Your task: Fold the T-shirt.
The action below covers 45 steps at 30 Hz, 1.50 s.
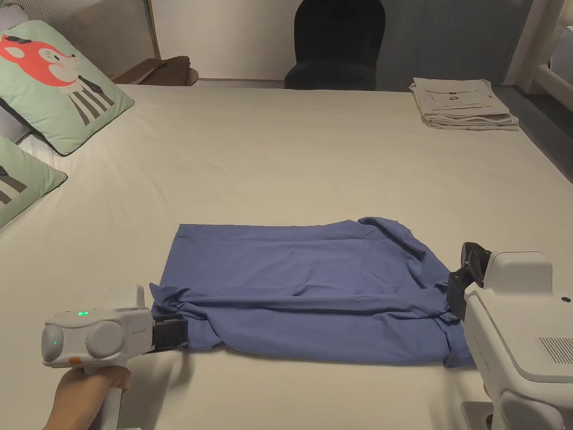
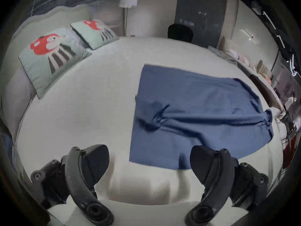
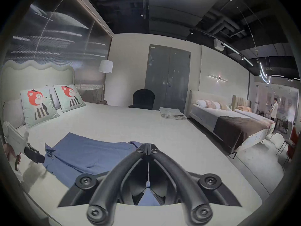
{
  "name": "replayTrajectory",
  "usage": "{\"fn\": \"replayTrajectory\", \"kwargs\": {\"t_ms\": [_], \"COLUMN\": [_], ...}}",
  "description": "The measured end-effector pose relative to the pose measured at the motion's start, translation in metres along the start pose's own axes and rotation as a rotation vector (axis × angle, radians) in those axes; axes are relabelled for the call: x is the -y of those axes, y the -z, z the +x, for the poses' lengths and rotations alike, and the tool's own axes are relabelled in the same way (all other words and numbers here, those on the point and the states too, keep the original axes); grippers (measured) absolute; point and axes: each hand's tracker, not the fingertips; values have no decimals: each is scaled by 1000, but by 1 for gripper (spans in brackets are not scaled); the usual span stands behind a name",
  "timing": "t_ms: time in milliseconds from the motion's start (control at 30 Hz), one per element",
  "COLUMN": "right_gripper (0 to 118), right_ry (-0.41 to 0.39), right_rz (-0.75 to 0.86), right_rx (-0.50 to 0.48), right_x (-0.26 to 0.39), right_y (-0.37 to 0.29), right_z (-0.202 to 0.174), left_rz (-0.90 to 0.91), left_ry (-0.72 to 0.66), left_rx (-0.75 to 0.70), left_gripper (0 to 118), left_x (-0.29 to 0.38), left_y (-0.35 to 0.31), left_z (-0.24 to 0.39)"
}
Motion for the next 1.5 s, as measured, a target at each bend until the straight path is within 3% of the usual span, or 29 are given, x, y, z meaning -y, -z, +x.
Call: {"fn": "replayTrajectory", "kwargs": {"t_ms": [67, 133, 233, 300, 400, 467, 500, 567, 600, 700, 733, 767, 933, 1000, 1033, 1067, 1100, 1133, 1200, 1333, 1500], "right_gripper": [0, 0, 0, 0, 0, 1, 9, 13, 24, 90, 101, 102, 100, 92, 81, 62, 27, 6, 6, 6, 6], "right_ry": [-5, -8, 8, 13, 16, 60, 77, 108, 129, 194, 207, 226, 213, 218, 223, 230, 261, 310, 354, 302, 301], "right_rz": [-12, -23, -46, -55, -88, -164, -213, -356, -410, -551, -581, -586, -618, -624, -624, -625, -609, -588, -576, -547, -508], "right_rx": [0, 1, 0, 5, 18, 14, 16, 16, 10, 21, 40, 49, 32, 11, 7, 10, 15, 6, -14, 4, -6], "right_x": [4, 7, 11, 14, 19, 28, 33, 48, 57, 88, 97, 104, 117, 118, 119, 119, 119, 119, 116, 105, 96], "right_y": [2, 4, 5, 5, 9, 17, 24, 42, 50, 74, 80, 83, 90, 91, 92, 91, 89, 86, 80, 62, 31], "right_z": [1, 2, 7, 10, 20, 31, 37, 49, 54, 64, 66, 67, 61, 57, 57, 58, 61, 66, 74, 78, 83], "left_rz": [-13, -20, -8, 13, 32, 51, 62, 74, 75, 82, 83, 86, 88, 88, 90, 91, 92, 91, 93, 99, 103], "left_ry": [14, 31, 54, 66, 72, 81, 82, 82, 76, 67, 67, 67, 71, 66, 60, 52, 43, 32, 8, -29, -110], "left_rx": [2, 5, -4, 8, 16, 19, 24, 38, 44, 57, 58, 61, 64, 64, 65, 65, 66, 67, 69, 70, 106], "left_gripper": [90, 62, 37, 12, 9, 8, 8, 8, 7, 7, 7, 7, 7, 7, 7, 7, 7, 7, 7, 7, 7], "left_x": [5, 7, 10, 9, 8, 6, 5, 3, 1, -1, -2, -1, 0, 0, 0, 0, 1, 1, 3, 7, 22], "left_y": [10, 14, 11, 7, -3, -7, -10, -16, -17, -20, -21, -22, -22, -21, -21, -21, -21, -20, -21, -26, -42], "left_z": [1, 7, 19, 26, 35, 33, 32, 31, 28, 25, 25, 25, 25, 24, 23, 22, 20, 19, 15, 5, -13]}}
